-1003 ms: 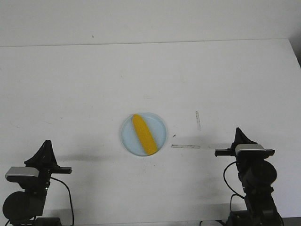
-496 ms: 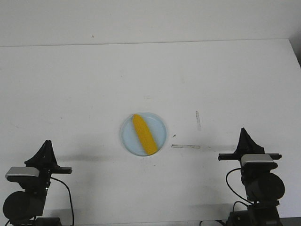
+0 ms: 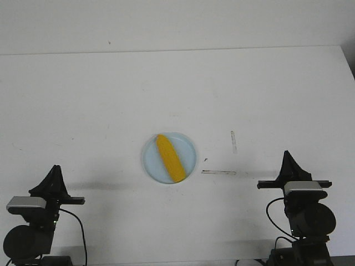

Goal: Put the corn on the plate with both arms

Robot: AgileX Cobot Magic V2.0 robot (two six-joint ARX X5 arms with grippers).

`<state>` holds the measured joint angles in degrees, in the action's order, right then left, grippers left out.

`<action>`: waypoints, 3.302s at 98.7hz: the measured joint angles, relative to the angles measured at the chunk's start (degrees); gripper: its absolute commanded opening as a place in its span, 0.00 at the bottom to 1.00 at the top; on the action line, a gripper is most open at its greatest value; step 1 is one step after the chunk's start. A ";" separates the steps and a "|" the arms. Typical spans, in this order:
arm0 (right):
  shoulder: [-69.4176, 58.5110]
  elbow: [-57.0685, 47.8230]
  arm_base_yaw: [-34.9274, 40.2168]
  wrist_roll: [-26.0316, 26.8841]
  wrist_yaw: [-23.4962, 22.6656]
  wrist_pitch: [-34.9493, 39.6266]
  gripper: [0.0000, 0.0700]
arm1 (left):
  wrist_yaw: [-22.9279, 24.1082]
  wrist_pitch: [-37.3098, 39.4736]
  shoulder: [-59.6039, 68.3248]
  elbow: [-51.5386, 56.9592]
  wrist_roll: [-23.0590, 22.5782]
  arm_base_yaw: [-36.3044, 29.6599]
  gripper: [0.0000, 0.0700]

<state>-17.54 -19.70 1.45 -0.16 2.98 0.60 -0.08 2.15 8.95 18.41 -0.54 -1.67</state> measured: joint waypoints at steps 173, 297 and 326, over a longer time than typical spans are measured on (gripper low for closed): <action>0.00 0.00 0.00 0.00 0.00 -0.07 0.01 | 1.25 5.92 -8.68 -16.46 1.40 0.02 0.00; 17.44 18.88 -1.51 0.02 -4.50 -6.23 0.01 | 1.25 5.92 -8.68 -16.46 1.40 0.02 0.00; 17.46 18.91 -1.46 0.02 -4.90 -6.86 0.01 | 1.25 5.92 -8.68 -16.46 1.40 0.02 0.00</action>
<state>-0.08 -0.80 -0.01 -0.14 -1.91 -6.26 1.17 8.08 0.27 1.96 0.86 -1.65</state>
